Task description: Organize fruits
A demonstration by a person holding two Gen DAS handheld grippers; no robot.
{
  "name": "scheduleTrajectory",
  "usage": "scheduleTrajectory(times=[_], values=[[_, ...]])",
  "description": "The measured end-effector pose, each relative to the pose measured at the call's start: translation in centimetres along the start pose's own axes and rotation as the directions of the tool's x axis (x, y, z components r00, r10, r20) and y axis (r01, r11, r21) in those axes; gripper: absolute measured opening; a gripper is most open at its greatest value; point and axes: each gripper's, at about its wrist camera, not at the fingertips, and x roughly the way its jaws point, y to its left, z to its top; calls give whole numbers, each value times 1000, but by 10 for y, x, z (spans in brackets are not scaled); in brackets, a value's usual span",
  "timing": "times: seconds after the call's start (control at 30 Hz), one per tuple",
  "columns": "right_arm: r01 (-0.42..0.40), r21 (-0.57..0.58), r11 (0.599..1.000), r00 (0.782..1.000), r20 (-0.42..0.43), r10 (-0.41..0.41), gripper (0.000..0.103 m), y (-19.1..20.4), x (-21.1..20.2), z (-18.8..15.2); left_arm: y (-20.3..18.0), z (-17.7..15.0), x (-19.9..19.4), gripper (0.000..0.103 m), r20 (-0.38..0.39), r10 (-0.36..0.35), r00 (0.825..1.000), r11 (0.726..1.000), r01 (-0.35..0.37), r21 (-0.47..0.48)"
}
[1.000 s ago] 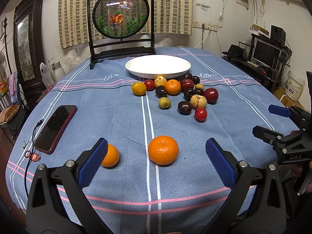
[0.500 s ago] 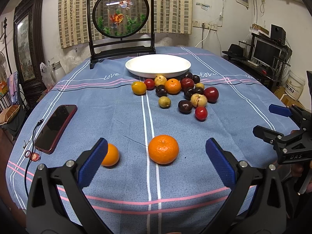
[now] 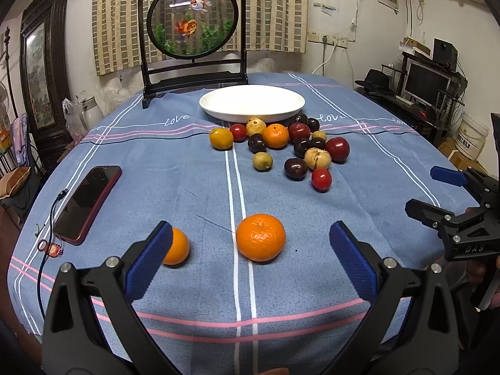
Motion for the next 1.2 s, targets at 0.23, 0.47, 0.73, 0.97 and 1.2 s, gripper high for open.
scheduleTrajectory(times=[0.23, 0.47, 0.73, 0.97, 1.2], values=[[0, 0, 1000, 1000, -1, 0, 102, 0, 0, 0, -1, 2, -1, 101, -1, 0, 1000, 1000, 0, 2], [3, 2, 1000, 1000, -3, -3, 102, 0, 0, 0, -2, 2, -1, 101, -4, 0, 1000, 1000, 0, 1], [4, 1, 1000, 1000, -5, -4, 102, 0, 2, -1, -4, 1, -3, 101, -3, 0, 1000, 1000, 0, 7], [4, 1, 1000, 1000, -6, -4, 102, 0, 2, -1, -4, 1, -2, 101, -4, -1, 1000, 1000, 1, 7], [-37, -3, 999, 999, -4, 37, 102, 3, 4, -1, 2, 2, -2, 101, 0, 4, 1000, 1000, -4, 4]])
